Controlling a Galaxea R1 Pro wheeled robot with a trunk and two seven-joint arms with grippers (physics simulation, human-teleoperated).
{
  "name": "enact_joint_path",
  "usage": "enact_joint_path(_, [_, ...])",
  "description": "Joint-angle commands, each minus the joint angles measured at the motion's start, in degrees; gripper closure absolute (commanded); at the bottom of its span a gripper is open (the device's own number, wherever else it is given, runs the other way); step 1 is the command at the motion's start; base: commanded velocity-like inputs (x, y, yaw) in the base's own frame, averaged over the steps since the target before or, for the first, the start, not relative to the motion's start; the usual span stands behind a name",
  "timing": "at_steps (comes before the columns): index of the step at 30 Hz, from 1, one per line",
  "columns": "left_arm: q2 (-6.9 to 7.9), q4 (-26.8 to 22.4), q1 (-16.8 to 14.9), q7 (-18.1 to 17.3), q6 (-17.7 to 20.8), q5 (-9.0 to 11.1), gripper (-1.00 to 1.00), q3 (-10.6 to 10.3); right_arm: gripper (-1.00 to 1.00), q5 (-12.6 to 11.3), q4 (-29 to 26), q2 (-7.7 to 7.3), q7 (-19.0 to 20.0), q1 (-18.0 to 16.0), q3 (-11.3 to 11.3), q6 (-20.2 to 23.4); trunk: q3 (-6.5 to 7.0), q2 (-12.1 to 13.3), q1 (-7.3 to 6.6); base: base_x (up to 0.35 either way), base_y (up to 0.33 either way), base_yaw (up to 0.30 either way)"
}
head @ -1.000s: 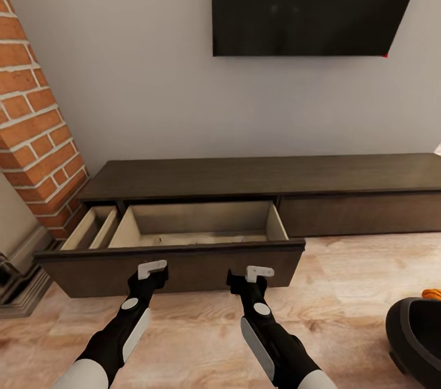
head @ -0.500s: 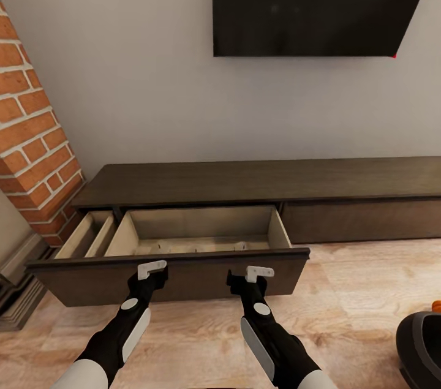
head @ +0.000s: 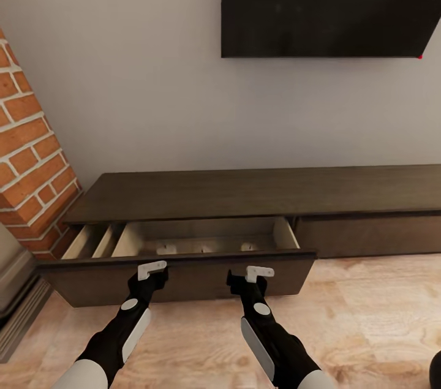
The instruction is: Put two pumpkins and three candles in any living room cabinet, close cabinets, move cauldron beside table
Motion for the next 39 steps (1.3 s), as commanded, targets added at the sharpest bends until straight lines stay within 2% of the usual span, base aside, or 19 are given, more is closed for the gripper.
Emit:
enact_joint_path(1, [0.07, -0.27, -0.08, 0.6, -0.22, 0.03, -1.0, -0.19, -1.0, -0.29, -0.03, 0.0, -0.36, -0.03, 0.13, 0.1, -0.04, -0.02, 0.01, 0.305, 0.105, 0.0])
enact_joint_path(24, [0.03, -0.25, -0.08, 0.6, -0.22, 0.03, -1.0, -0.19, -1.0, -0.38, 0.0, 0.0, -0.36, -0.03, 0.13, 0.1, -0.04, -0.02, 0.01, 0.266, 0.029, 0.0])
enact_joint_path(35, [0.06, -0.25, -0.08, 0.59, -0.22, -0.03, -1.0, -0.19, -1.0, -0.38, -0.01, 0.0, -0.37, -0.03, 0.13, 0.1, -0.04, -0.02, 0.01, 0.092, 0.0, 0.0])
enact_joint_path(39, [0.03, -0.27, -0.08, 0.58, -0.22, -0.04, -1.0, -0.19, -1.0, -0.38, -0.01, 0.0, -0.35, -0.03, 0.13, 0.1, -0.04, -0.02, 0.01, -0.174, 0.0, 0.0])
